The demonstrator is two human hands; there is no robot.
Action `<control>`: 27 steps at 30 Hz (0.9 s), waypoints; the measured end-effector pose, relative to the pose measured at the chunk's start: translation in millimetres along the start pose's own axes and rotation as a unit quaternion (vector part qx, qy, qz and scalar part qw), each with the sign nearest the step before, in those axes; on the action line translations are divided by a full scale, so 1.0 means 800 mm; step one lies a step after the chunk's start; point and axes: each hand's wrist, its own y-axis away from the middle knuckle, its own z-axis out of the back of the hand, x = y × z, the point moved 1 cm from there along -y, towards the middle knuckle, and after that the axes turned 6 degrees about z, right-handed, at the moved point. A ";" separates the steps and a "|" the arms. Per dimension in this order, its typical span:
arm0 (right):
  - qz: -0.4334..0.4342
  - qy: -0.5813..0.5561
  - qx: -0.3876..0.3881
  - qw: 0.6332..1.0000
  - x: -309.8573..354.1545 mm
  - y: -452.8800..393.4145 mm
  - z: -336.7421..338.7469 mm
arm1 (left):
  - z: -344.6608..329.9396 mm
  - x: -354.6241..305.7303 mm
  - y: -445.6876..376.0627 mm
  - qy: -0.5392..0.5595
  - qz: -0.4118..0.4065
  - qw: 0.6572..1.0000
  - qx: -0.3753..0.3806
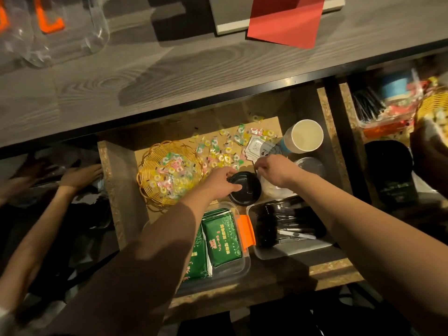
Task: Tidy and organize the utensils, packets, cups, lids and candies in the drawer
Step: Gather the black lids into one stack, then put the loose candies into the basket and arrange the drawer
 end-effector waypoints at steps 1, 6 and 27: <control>0.001 -0.006 -0.006 1.000 0.003 0.000 -0.001 | 0.001 0.000 0.002 0.004 -0.003 1.000 -0.003; -0.012 -0.063 -0.098 0.993 0.020 -0.004 0.007 | 0.024 -0.007 0.022 0.015 -0.061 0.992 -0.114; 0.035 0.176 -0.047 0.983 0.061 -0.128 -0.036 | 0.064 -0.008 -0.051 -0.436 -0.056 0.871 -0.220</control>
